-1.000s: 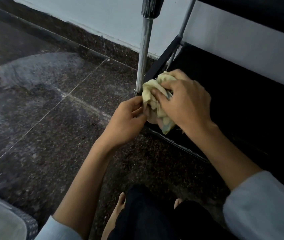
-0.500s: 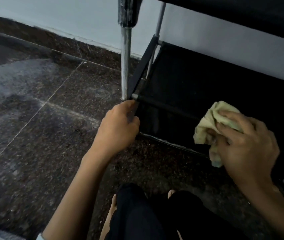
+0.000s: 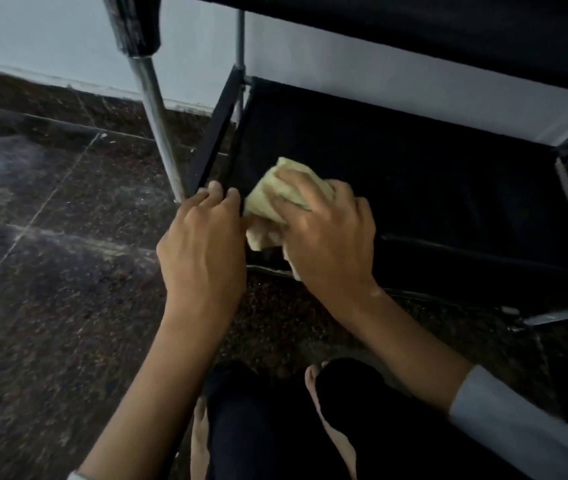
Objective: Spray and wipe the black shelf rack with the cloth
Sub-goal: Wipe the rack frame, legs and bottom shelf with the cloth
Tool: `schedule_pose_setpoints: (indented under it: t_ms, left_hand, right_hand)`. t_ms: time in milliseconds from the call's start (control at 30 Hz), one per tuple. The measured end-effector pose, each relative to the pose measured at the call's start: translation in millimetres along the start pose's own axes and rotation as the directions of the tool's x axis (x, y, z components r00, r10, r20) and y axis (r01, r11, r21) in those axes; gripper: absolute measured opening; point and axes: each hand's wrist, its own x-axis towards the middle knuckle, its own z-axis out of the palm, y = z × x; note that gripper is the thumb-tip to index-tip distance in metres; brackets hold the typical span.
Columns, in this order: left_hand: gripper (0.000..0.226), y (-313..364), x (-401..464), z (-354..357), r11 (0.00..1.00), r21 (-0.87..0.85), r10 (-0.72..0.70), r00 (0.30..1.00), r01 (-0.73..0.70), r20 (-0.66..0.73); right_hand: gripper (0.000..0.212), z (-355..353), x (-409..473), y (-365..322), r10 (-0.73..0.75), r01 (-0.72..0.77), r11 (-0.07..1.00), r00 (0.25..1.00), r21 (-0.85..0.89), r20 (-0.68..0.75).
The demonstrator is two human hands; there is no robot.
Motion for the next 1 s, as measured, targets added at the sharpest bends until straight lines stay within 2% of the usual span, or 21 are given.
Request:
schedule_pose_setpoints:
  t_ms: [133,233,333,500,600,733,767,833,900,1000]
  left_hand:
    - [0.041,19,-1,-2,0.984,0.02,-0.179,0.979,0.178,0.092]
    - [0.044,23,1,-1,0.979,0.059,-0.203,0.972,0.198,0.115]
    - [0.04,24,2,-3,0.982,0.101,-0.168,0.983,0.16,0.076]
    - [0.044,18,7,-4,0.988,0.147,-0.053,0.999,0.053,0.0]
    - [0.045,18,11,-4,0.99,0.135,-0.029,0.999,0.031,-0.012]
    - [0.043,21,15,-3,0.989,0.147,-0.021,1.0,0.021,-0.002]
    - [0.038,20,16,-2,0.989,0.149,-0.024,1.0,0.024,-0.003]
    - [0.026,18,17,0,0.988,0.15,-0.034,0.999,0.037,-0.02]
    - [0.02,22,17,1,0.986,0.154,-0.064,0.998,0.066,-0.02]
    - [0.028,33,18,0,0.981,0.158,-0.116,0.993,0.113,0.008]
  right_hand:
    - [0.038,-12,-39,59,0.193,-0.193,0.981,0.981,-0.018,0.033]
    - [0.032,-25,-73,111,0.377,-0.376,0.926,0.924,-0.033,0.06]
    - [0.018,-33,-82,138,0.443,-0.439,0.896,0.889,-0.062,0.117]
    - [0.016,-34,-71,136,0.425,-0.42,0.905,0.899,-0.072,0.105]
    - [0.021,-34,-68,121,0.31,-0.308,0.95,0.948,-0.045,0.075]
    - [0.029,-11,-16,48,0.168,-0.19,0.977,0.966,0.096,0.198]
    - [0.025,-6,-3,26,0.121,-0.145,0.983,0.973,0.111,0.196]
    - [0.01,0,11,0,0.022,-0.029,0.996,0.996,0.087,0.086]
    - [0.008,-2,6,1,0.031,-0.032,0.999,0.999,0.036,0.035]
    - [0.016,-6,-21,35,0.122,-0.121,0.991,0.992,0.051,-0.014]
